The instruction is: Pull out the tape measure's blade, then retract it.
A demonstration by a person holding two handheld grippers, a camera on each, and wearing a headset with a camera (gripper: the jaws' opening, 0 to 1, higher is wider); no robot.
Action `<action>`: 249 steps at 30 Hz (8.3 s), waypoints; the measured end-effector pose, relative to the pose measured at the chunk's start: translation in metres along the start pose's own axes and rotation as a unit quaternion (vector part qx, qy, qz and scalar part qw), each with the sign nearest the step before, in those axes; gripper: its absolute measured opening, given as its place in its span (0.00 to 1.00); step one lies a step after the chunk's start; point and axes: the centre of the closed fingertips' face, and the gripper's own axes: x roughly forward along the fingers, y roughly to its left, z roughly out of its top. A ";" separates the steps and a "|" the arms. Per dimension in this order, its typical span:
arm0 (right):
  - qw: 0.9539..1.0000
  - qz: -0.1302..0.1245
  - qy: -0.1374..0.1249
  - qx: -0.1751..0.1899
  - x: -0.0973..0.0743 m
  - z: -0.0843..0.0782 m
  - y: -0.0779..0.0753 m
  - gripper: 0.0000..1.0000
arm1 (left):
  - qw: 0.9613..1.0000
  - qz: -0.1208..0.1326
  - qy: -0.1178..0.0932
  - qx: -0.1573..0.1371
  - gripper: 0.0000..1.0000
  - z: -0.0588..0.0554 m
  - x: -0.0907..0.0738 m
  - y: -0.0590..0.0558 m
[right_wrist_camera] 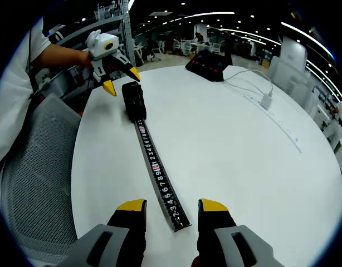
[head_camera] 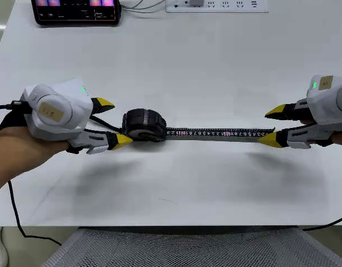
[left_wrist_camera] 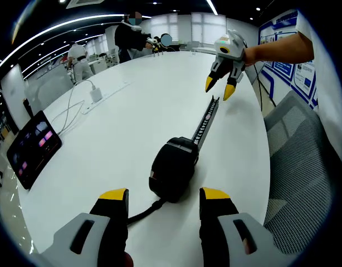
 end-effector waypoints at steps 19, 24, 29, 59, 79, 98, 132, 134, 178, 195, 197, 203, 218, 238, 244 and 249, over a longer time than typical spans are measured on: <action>0.999 -0.037 -0.027 0.030 -0.019 -0.008 0.019 0.48 | 0.997 0.030 -0.016 -0.073 0.57 -0.034 -0.042 -0.011; 0.998 -0.044 -0.038 0.039 -0.024 -0.010 0.027 0.51 | 0.995 0.035 -0.025 -0.087 0.60 -0.040 -0.048 -0.020; 0.997 -0.052 -0.044 0.047 -0.027 -0.012 0.035 0.55 | 0.994 0.041 -0.029 -0.100 0.63 -0.047 -0.054 -0.027; 0.986 -0.106 -0.090 0.097 -0.055 -0.023 0.068 0.69 | 0.987 0.071 -0.049 -0.135 0.76 -0.066 -0.077 -0.051; 0.981 -0.105 -0.102 0.126 -0.046 -0.028 0.081 0.72 | 0.980 0.088 -0.065 -0.165 0.79 -0.071 -0.074 -0.057; 0.984 -0.101 -0.090 0.119 -0.045 -0.031 0.082 0.78 | 0.981 0.079 -0.064 -0.166 0.85 -0.068 -0.070 -0.062; 0.985 -0.093 -0.078 0.121 -0.041 -0.038 0.091 0.99 | 0.982 0.082 -0.058 -0.161 0.99 -0.070 -0.066 -0.063; 0.985 -0.093 -0.078 0.122 -0.041 -0.038 0.091 0.99 | 0.982 0.082 -0.057 -0.161 0.99 -0.070 -0.066 -0.063; 0.985 -0.095 -0.078 0.124 -0.041 -0.040 0.091 0.97 | 0.979 0.075 -0.070 -0.175 0.97 -0.048 -0.048 -0.063; 0.985 -0.098 -0.076 0.122 -0.044 -0.041 0.084 0.95 | 0.977 0.075 -0.084 -0.183 0.94 -0.023 -0.025 -0.057; 0.985 -0.099 -0.076 0.123 -0.045 -0.041 0.083 0.95 | 0.977 0.075 -0.082 -0.184 0.94 -0.023 -0.022 -0.057; 0.984 -0.102 -0.075 0.122 -0.047 -0.041 0.079 0.95 | 0.976 0.077 -0.088 -0.184 0.95 -0.016 -0.014 -0.055; 0.983 -0.108 -0.078 0.123 -0.052 -0.042 0.072 0.94 | 0.972 0.083 -0.079 -0.203 0.95 -0.006 0.006 -0.046; 0.981 -0.113 -0.081 0.136 -0.055 -0.047 0.073 0.93 | 0.971 0.068 -0.085 -0.213 0.94 0.016 0.032 -0.045; 0.981 -0.115 -0.080 0.135 -0.055 -0.046 0.073 0.93 | 0.970 0.067 -0.085 -0.219 0.93 0.015 0.034 -0.046; 0.981 -0.113 -0.079 0.136 -0.054 -0.047 0.073 0.93 | 0.965 0.075 -0.093 -0.233 0.90 0.019 0.035 -0.047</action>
